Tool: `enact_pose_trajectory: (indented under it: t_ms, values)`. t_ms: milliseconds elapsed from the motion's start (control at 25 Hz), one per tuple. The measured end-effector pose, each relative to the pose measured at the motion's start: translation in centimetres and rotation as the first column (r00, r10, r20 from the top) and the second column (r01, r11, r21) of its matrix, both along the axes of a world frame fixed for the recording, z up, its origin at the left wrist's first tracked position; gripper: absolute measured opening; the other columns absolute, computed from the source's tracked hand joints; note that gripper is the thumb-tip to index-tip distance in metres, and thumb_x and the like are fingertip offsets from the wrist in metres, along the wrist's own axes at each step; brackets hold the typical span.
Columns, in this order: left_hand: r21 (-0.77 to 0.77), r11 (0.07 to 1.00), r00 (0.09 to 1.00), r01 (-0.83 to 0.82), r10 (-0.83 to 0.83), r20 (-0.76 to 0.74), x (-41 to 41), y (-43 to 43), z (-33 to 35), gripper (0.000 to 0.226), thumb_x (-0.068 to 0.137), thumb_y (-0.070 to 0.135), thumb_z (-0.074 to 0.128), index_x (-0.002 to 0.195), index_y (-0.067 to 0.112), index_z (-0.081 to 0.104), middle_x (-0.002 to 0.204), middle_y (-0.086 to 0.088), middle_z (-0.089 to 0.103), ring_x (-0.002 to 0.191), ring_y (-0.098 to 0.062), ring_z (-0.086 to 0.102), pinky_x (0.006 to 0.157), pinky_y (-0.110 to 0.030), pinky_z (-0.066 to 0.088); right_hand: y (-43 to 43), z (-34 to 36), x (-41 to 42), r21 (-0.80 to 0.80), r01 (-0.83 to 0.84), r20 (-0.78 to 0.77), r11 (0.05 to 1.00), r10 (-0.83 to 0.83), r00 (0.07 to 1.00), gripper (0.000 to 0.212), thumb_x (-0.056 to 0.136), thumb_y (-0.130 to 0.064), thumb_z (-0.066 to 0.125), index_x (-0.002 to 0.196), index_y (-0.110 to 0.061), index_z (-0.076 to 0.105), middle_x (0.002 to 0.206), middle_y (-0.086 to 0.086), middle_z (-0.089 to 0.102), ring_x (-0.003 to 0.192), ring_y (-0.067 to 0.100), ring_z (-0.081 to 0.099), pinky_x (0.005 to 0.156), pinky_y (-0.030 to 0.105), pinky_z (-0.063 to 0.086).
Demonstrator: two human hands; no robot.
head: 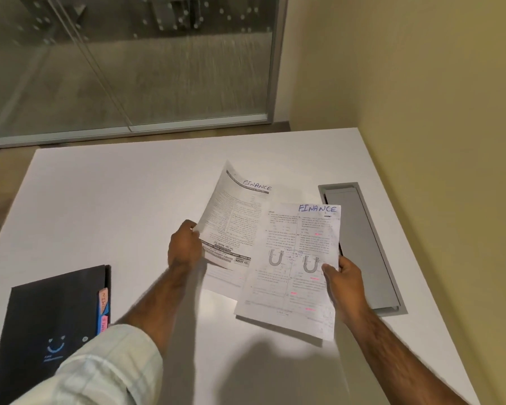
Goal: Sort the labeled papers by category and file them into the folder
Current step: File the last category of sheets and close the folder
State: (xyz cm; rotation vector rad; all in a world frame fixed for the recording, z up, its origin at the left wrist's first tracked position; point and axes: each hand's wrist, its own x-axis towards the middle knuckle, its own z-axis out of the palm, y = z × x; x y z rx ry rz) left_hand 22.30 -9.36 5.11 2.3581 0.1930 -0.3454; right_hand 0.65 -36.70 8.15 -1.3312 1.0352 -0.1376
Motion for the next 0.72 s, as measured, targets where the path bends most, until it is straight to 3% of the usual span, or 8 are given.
enact_pose_trajectory:
  t_ms: [120, 280, 360, 480, 720]
  values:
    - [-0.190, 0.980, 0.995, -0.057, 0.071, 0.067, 0.2, 2.5, 2.9, 0.016, 0.097, 0.008, 0.049, 0.102, 0.013, 0.064, 0.074, -0.009, 0.068, 0.055, -0.023, 0.060, 0.050, -0.027, 0.050, 0.3, 0.1, 1.0, 0.022, 0.004, 0.016, 1.000, -0.005, 1.000, 0.025, 0.096, 0.003, 0.058, 0.111, -0.011, 0.073, 0.101, 0.001, 0.081, 0.091, 0.027, 0.078, 0.080, 0.044, 0.063]
    - [-0.380, 0.913, 0.986, -0.148, 0.168, 0.018, -1.2, 6.9, 5.9, 0.016, 0.101, 0.011, 0.052, 0.111, 0.014, 0.064, 0.086, -0.003, 0.070, 0.072, -0.021, 0.065, 0.049, -0.025, 0.052, 1.4, 0.2, 2.3, -0.021, 0.035, -0.015, 0.999, -0.035, 0.999, 0.022, 0.093, 0.005, 0.056, 0.102, -0.006, 0.073, 0.100, 0.008, 0.079, 0.093, 0.035, 0.076, 0.085, 0.056, 0.061]
    - [-0.432, 0.881, 0.978, -0.194, 0.206, -0.019, -1.9, 8.7, 6.8, 0.015, 0.102, 0.011, 0.052, 0.111, 0.014, 0.064, 0.090, -0.004, 0.070, 0.076, -0.021, 0.067, 0.048, -0.023, 0.053, 1.9, 0.2, 2.7, -0.029, 0.050, -0.010, 0.998, -0.051, 0.999, 0.022, 0.091, 0.006, 0.055, 0.101, -0.003, 0.072, 0.100, 0.011, 0.078, 0.093, 0.036, 0.075, 0.083, 0.056, 0.060]
    - [-0.463, 0.854, 0.969, -0.238, 0.242, -0.051, -2.5, 10.2, 8.3, 0.015, 0.102, 0.011, 0.053, 0.111, 0.015, 0.064, 0.096, -0.008, 0.072, 0.077, -0.021, 0.067, 0.053, -0.028, 0.053, 2.7, 0.7, 3.2, -0.053, 0.052, -0.005, 0.997, -0.052, 0.999, 0.021, 0.090, 0.005, 0.054, 0.100, -0.003, 0.071, 0.097, 0.010, 0.078, 0.087, 0.033, 0.076, 0.075, 0.046, 0.061]
    - [-0.422, 0.884, 0.976, -0.200, 0.217, -0.008, -2.7, 11.1, 11.4, 0.016, 0.102, 0.011, 0.054, 0.115, 0.013, 0.064, 0.096, -0.007, 0.073, 0.075, -0.020, 0.067, 0.053, -0.030, 0.053, 3.8, 1.2, 3.5, -0.055, 0.008, 0.032, 0.998, -0.006, 0.999, 0.020, 0.091, 0.003, 0.055, 0.099, -0.005, 0.071, 0.098, 0.012, 0.078, 0.087, 0.033, 0.076, 0.075, 0.046, 0.061]
